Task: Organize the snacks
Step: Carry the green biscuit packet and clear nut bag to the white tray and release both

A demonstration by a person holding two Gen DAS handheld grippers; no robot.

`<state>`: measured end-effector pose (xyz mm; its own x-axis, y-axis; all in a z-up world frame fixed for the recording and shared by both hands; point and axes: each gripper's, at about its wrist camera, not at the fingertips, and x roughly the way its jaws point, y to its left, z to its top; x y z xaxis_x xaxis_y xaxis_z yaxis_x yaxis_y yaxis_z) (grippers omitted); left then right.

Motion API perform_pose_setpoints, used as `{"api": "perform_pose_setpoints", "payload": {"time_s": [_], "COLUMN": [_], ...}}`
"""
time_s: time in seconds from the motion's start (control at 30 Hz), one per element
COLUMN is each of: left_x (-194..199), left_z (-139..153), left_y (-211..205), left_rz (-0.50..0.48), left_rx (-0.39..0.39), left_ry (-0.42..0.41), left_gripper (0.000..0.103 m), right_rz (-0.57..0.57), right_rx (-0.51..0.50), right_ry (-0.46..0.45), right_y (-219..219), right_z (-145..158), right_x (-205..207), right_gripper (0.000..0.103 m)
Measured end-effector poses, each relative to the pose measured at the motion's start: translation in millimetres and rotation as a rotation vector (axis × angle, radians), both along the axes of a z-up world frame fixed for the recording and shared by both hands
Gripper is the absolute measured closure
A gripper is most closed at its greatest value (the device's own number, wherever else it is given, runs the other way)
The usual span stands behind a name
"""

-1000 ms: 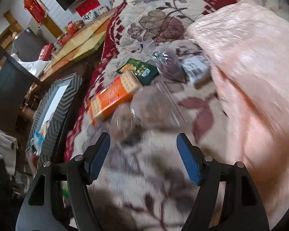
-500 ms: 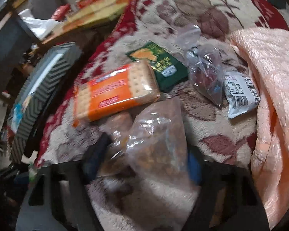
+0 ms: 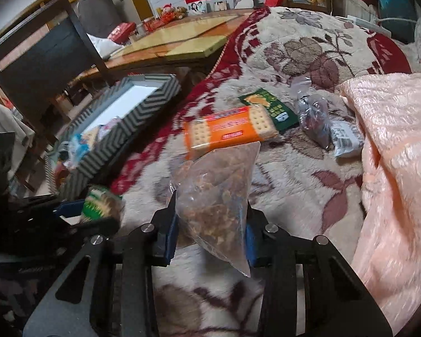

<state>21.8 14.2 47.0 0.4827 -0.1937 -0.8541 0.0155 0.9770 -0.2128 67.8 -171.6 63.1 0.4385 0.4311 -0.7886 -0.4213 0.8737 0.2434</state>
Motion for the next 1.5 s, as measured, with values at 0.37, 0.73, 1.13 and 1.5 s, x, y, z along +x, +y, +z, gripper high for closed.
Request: {"api": "perform_pose_setpoints", "payload": {"time_s": [0.37, 0.73, 1.13, 1.5], "left_x": [3, 15, 35, 60], "left_z": [30, 45, 43, 27], "left_y": [39, 91, 151, 188], "left_rz": [0.05, 0.133, 0.244, 0.295], "left_rx": [0.059, 0.083, 0.091, 0.09], "left_ry": [-0.073, -0.107, -0.093, -0.063], "left_gripper": [0.053, 0.053, 0.053, 0.053], "right_rz": [0.024, 0.107, 0.185, 0.242], "right_rx": [0.031, 0.002, 0.016, 0.016], "right_ry": [-0.015, -0.051, -0.047, -0.052], "right_y": [35, 83, 139, 195], "right_z": [18, 31, 37, 33], "right_x": [-8, 4, 26, 54], "right_gripper": [0.067, 0.067, 0.067, 0.067]}}
